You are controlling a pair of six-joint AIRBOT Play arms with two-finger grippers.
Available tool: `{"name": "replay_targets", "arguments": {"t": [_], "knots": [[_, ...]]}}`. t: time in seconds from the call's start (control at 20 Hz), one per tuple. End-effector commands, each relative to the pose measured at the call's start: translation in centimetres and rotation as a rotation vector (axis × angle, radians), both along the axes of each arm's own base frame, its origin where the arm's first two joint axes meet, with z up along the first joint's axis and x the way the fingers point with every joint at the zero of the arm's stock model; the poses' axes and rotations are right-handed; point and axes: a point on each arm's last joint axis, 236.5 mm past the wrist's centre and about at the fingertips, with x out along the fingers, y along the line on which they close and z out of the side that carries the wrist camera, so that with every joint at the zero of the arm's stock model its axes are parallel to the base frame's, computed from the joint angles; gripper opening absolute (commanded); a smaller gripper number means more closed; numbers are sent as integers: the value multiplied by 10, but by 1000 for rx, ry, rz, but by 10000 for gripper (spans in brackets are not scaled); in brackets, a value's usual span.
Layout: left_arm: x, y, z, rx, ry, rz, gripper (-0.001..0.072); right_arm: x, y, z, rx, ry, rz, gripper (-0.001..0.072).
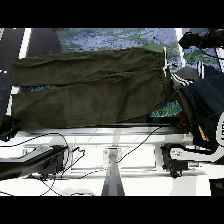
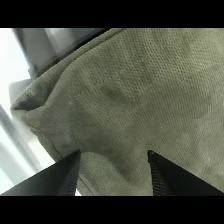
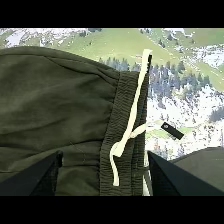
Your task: Fold the clothes and pants, and hang the long-sleeved shirts on hangers.
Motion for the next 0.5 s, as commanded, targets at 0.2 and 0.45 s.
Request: {"name": "replay_targets", "arguments": {"t": [0.2, 0.45], "knots": [[0, 5, -20, 51, 24, -120, 39, -14, 5, -7, 9, 65, 21, 592], [29, 4, 3, 72, -4, -237, 19, -32, 9, 5, 6, 82, 36, 552]]}}
